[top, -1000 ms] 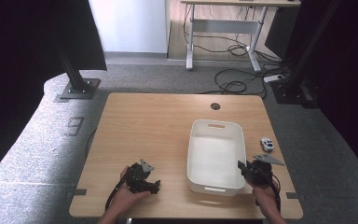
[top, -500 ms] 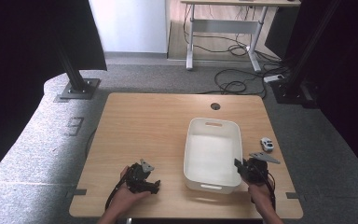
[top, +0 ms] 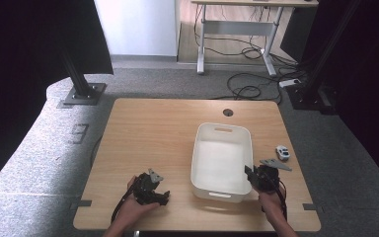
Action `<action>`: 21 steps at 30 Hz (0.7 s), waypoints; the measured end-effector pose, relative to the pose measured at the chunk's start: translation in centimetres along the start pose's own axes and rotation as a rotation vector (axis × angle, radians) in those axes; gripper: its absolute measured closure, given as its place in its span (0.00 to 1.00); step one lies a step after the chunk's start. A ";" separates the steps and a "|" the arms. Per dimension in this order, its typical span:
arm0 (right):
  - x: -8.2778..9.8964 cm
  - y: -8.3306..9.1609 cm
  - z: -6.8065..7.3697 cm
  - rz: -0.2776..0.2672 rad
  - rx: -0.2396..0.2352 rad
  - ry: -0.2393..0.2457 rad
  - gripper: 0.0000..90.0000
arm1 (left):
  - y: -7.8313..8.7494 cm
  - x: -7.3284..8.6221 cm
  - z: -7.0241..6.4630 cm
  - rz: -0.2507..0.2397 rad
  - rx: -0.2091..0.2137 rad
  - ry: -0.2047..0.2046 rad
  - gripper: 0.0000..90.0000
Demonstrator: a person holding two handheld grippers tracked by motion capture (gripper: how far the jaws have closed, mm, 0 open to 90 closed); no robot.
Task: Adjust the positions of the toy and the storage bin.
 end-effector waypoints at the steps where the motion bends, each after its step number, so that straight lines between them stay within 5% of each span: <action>1: -0.1 -0.1 0.1 0.000 -0.001 -0.001 0.79 | 0.0 0.0 0.0 0.000 0.000 -0.001 0.14; 21: -0.7 -1.2 1.8 -0.005 -0.022 -0.010 0.78 | 0.0 0.1 0.2 0.002 0.017 0.009 0.14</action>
Point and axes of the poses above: each handheld gripper's, and its own axes: y roughly backward along the jaws, x roughly out of its underside, z roughly to its left, the point moved 4 cm from there along -y, roughly forward along the jaws, and after that the axes turned 11 degrees about x, right-handed, at the moved point
